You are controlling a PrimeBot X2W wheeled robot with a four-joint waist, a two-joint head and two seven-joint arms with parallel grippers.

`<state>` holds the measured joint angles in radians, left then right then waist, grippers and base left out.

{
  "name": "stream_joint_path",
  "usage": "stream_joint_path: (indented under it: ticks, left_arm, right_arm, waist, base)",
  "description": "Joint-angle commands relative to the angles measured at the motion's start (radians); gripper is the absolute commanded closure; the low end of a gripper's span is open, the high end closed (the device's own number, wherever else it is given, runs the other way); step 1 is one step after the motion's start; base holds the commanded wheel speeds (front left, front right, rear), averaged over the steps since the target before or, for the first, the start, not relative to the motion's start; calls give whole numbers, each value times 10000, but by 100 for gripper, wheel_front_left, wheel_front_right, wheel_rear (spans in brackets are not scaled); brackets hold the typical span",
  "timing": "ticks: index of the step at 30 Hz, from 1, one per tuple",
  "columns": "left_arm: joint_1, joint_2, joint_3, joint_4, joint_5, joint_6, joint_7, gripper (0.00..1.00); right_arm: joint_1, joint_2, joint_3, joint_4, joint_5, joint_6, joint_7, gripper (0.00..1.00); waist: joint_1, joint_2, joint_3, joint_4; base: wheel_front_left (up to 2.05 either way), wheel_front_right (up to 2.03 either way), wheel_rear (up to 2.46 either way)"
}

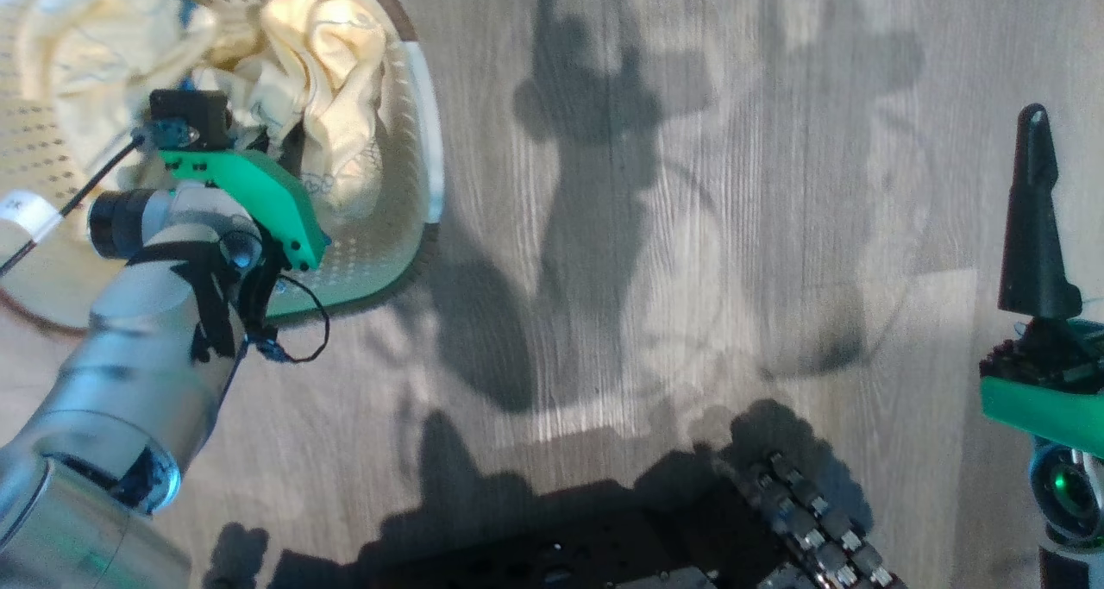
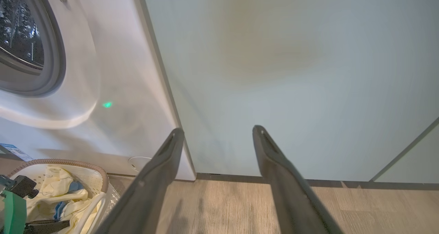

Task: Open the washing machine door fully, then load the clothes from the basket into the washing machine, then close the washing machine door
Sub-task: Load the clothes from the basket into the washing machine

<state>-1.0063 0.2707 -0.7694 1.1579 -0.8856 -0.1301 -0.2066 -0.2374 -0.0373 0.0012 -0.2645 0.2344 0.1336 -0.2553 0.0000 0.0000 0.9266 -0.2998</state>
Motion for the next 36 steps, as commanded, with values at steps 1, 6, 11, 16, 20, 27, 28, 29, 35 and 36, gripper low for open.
stream_joint_path:
  ticks: [1,6,11,16,20,27,28,29,35,36]
  left_arm:
    - [246,283,158,-171,15,-6,-258,100]
    - [574,385,448,-510,176,54,-537,100]
    - [1386,590,1670,-2119,715,528,-547,100]
    - [2742,600,2999,-3931,1680,1090,-549,100]
    - [3904,488,4007,-5317,2430,1404,-550,100]
    - [5743,123,5177,-7392,3520,1793,-551,100]
    - [6004,94,5281,-7640,3658,1834,-551,100]
    - [6251,83,5392,-7898,3820,1904,-551,100]
    - [7685,18,5901,-9110,4322,2019,-551,100]
    - [7896,34,5929,-9268,4409,2066,-551,100]
  right_arm:
    - [230,-129,54,-197,-52,-29,-65,0]
    - [474,-129,-169,-72,-334,-29,-65,0]
    - [765,-129,-340,-5,-647,-29,-65,0]
    - [1225,-129,-315,202,-1188,-29,-65,0]
    - [1457,-129,-252,401,-1330,-29,-65,0]
    - [1985,-129,-2,913,-1609,-29,-65,0]
    - [2057,-129,26,972,-1637,-29,-65,0]
    - [2115,-129,32,1022,-1635,-29,-65,0]
    - [2503,-129,126,1228,-1649,-29,-65,0]
    - [2580,-129,121,1277,-1638,-29,-65,0]
  waist:
    - [0,0,-428,339]
    - [0,0,-1159,798]
    - [0,0,-1953,1260]
    - [0,0,-2915,1685]
    - [0,0,-3763,1933]
    - [0,0,-5266,2414]
    - [0,0,-5478,2470]
    - [0,0,-5695,2518]
    - [0,0,-6990,2728]
    - [0,0,-7192,2753]
  base:
    - [0,0,0]
    - [0,0,0]
    - [0,0,0]
    - [0,0,0]
    - [0,0,0]
    - [0,0,0]
    - [0,0,0]
    - [0,0,0]
    - [0,0,0]
    - [0,0,0]
